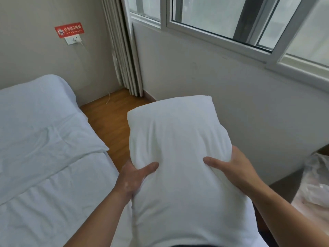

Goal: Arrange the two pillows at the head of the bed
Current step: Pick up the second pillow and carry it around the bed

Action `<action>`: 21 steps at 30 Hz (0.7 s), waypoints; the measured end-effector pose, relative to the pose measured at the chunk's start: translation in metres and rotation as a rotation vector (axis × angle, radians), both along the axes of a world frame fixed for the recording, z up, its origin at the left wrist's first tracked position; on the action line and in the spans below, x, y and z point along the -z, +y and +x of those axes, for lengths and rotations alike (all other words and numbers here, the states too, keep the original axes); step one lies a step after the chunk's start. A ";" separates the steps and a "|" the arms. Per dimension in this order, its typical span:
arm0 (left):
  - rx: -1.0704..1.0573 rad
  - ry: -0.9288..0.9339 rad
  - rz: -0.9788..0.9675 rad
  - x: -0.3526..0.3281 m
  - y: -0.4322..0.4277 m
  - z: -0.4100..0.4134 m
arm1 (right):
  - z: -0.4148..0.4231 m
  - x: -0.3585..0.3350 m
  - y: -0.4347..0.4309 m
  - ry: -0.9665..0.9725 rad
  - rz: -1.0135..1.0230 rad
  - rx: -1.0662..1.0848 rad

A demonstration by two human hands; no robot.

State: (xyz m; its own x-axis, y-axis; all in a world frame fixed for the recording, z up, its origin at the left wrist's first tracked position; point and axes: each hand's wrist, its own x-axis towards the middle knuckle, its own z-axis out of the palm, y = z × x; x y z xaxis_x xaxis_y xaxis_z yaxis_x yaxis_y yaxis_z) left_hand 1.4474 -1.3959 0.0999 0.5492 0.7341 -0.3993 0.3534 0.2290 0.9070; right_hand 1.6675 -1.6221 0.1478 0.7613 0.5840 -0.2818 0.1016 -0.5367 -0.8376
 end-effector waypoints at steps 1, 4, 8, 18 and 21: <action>-0.016 -0.005 -0.013 0.001 0.011 0.005 | 0.010 0.001 0.015 0.005 -0.002 -0.008; -0.061 -0.012 -0.030 0.004 0.040 0.022 | 0.041 0.010 0.061 0.005 -0.031 -0.042; -0.142 -0.015 -0.038 0.009 0.085 0.049 | 0.087 0.026 0.129 0.025 -0.043 -0.135; -0.429 0.058 -0.045 0.014 0.205 0.139 | 0.213 0.022 0.318 0.048 -0.021 -0.439; -0.486 0.076 -0.043 0.009 0.237 0.160 | 0.242 0.019 0.369 0.050 -0.026 -0.505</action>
State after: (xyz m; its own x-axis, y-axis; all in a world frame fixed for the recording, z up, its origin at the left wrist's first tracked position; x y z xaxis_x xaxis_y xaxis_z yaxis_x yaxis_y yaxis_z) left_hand 1.6074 -1.1587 0.0912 0.1153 0.8802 -0.4603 0.2609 0.4203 0.8690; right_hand 1.9098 -1.2535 0.1284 0.3708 0.8681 -0.3301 0.3135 -0.4516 -0.8354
